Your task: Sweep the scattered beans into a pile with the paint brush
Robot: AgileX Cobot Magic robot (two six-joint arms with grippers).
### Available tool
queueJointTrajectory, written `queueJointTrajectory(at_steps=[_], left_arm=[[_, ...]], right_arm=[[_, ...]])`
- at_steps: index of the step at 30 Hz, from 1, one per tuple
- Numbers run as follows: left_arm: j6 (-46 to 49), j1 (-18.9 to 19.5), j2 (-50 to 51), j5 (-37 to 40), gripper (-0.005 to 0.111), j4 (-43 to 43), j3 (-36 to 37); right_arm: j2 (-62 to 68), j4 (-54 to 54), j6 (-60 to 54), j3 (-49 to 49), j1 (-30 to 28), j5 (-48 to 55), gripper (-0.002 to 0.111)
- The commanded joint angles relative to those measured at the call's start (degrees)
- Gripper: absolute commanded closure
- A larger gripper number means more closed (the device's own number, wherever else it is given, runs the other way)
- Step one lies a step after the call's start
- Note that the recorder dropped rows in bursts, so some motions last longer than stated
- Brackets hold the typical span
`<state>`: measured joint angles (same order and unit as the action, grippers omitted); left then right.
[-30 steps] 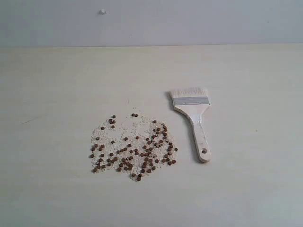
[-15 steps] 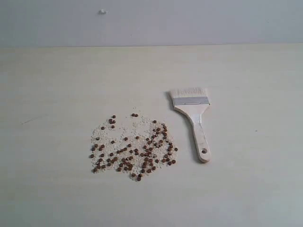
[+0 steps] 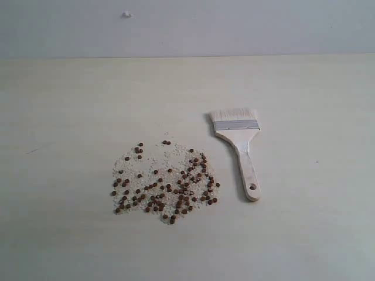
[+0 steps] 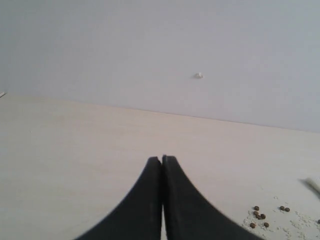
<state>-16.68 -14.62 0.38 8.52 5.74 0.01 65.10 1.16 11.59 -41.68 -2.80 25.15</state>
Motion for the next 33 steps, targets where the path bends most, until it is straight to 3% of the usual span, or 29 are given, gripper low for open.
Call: queueJointTrajectory(at_steps=[1,10,16,18,22,24,33], left_arm=[[-0.03,-0.35,-0.38,-0.2,0.107,-0.23,-0.01],[-0.03,-0.35,-0.38,-0.2,0.107,-0.23,-0.01],[-0.03,-0.35,-0.38,-0.2,0.107,-0.23,-0.01],[-0.03,-0.35,-0.38,-0.2,0.107,-0.23,-0.01],[0.04,-0.29,-0.38,-0.2,0.107,-0.23,-0.01],[0.04,-0.29,-0.38,-0.2,0.107,-0.23,-0.01],[0.04,-0.29,-0.38,-0.2,0.107,-0.23,-0.01]], right_arm=[[8.55,0.08,-3.57,-7.23,7.17,10.68,0.108],[26.29,-0.06,1.88,-14.44,22.38,10.72,0.108],[40.1,0.06,2.02,-27.07,27.84,20.51,0.108],[43.84,0.83,2.02,-30.49,28.15,21.25,0.102],[48.3,3.82,0.08,-33.03,28.15,21.39,0.07],[49.17,3.83,0.08,-33.13,28.15,21.39,0.061],[49.78,2.79,0.65,-33.13,28.15,21.27,0.06]])
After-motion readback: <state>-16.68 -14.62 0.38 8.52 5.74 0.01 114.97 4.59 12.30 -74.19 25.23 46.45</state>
